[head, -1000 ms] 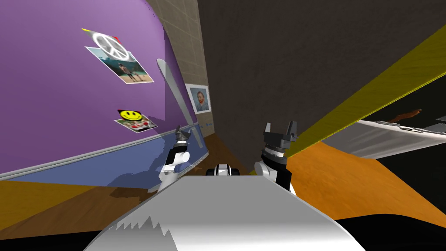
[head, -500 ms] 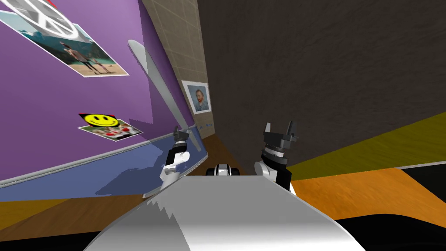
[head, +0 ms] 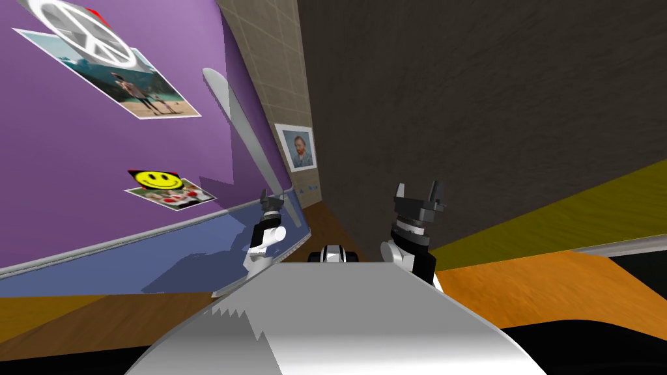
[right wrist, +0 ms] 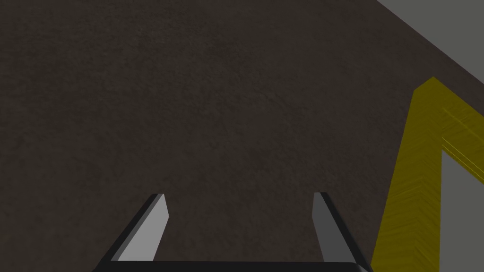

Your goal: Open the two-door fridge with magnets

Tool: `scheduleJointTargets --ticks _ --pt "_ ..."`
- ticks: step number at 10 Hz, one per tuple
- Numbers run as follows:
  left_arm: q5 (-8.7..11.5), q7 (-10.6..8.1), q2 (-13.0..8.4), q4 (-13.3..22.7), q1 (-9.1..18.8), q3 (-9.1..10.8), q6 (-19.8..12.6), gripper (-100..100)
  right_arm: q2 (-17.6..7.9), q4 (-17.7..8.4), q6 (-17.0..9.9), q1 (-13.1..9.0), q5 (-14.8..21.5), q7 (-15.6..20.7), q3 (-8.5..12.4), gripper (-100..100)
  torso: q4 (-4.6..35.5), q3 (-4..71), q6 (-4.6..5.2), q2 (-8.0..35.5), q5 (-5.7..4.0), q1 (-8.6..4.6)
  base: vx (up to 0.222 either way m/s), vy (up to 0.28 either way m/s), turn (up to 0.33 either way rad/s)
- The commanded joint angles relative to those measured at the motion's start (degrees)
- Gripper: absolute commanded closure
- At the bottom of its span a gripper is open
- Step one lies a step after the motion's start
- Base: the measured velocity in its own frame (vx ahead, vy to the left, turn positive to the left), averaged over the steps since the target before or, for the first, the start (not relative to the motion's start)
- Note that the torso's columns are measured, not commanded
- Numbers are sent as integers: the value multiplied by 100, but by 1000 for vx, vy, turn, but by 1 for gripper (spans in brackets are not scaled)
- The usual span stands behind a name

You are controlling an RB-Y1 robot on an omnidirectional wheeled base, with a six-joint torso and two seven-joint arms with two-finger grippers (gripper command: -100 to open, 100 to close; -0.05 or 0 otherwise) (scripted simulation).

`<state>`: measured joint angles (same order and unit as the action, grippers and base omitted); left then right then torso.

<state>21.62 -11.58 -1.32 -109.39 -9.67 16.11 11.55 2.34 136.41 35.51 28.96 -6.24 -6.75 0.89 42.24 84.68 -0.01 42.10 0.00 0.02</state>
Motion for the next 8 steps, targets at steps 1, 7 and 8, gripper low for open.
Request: scheduleJointTargets --ticks 1,7,8 --pt "42 12 1 -253 13 83 -298 -100 0 0 0 0 0 0 0 0 0 3 1 -4 1 6 81 19 14" --pt "49 -67 -119 -134 -91 -214 -106 100 0 -1 -1 -3 0 0 0 0 22 -33 7 61 -9 -6 -91 14 -49" --pt "74 -105 -189 -193 -130 -322 -126 100 0 -1 -1 -5 0 0 -1 0 27 -52 10 88 -6 -9 -380 77 -171"
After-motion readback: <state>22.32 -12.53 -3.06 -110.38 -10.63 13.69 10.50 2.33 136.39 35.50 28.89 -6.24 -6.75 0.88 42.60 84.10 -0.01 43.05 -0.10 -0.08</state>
